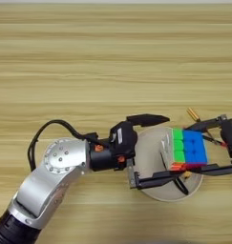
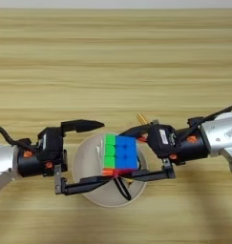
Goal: Move the objects on the table
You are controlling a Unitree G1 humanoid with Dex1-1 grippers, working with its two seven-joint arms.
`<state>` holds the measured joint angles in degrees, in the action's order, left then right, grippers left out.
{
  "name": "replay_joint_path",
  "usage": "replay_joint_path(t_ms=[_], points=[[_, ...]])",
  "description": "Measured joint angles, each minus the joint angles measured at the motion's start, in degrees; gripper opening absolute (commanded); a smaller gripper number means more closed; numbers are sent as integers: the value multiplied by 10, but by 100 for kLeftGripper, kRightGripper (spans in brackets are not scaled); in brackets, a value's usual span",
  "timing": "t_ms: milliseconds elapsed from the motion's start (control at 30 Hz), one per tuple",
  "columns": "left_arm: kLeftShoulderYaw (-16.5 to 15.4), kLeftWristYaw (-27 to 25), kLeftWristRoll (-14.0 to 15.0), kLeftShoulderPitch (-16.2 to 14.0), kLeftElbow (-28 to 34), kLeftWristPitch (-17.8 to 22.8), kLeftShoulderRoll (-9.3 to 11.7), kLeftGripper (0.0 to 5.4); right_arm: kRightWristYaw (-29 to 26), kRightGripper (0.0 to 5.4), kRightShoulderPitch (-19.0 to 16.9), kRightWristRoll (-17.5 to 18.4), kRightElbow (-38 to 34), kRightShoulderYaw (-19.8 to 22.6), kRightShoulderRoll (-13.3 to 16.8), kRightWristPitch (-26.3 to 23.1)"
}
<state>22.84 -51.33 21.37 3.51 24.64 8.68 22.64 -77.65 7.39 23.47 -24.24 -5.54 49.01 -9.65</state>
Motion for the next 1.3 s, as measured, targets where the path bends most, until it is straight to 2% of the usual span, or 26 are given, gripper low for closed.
replay_joint_path(t_ms=[633, 1300], points=[[10, -5, -7, 0, -4, -2, 0, 339, 19, 337, -1, 7, -20, 0, 0, -11], [9, -5, -8, 0, -4, -5, -4, 328, 19, 336, 0, 14, -17, 0, 0, -21]])
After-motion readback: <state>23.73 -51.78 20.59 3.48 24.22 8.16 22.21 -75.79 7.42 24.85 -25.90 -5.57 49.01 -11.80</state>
